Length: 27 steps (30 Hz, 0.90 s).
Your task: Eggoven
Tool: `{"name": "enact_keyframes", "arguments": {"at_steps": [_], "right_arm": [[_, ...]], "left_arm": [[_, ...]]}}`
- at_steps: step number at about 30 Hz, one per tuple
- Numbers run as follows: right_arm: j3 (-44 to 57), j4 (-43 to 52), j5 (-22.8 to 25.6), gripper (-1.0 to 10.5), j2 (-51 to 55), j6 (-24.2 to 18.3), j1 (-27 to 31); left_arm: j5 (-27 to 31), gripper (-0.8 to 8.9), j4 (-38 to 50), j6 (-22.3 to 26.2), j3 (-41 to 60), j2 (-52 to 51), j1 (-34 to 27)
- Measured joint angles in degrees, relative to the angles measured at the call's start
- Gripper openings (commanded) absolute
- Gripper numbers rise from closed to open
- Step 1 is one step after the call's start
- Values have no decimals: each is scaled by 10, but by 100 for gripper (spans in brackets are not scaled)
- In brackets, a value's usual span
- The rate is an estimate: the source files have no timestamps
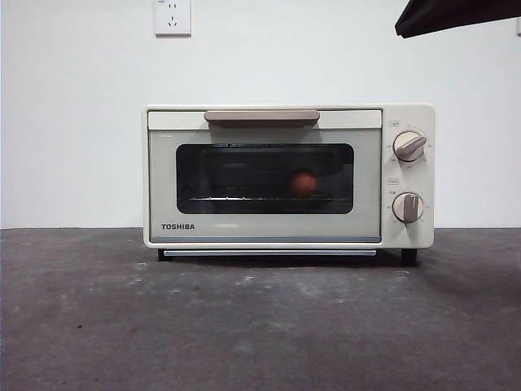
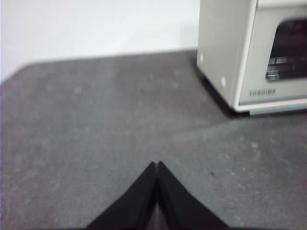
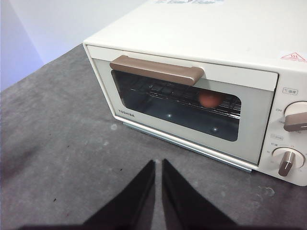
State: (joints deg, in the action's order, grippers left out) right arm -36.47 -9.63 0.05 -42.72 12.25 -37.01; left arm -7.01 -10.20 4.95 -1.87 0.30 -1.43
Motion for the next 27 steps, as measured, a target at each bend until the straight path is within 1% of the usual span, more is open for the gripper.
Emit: {"name": "enact_keyframes", "arguments": {"at_steps": [8,27], "right_arm": [[0,0,0,4,0,0,0],[0,0,1,4,1,-3,0]], "left_arm": [[2,8,-3,-30,-1,0,0],[2,8,-3,-32,-1,0,0]]}}
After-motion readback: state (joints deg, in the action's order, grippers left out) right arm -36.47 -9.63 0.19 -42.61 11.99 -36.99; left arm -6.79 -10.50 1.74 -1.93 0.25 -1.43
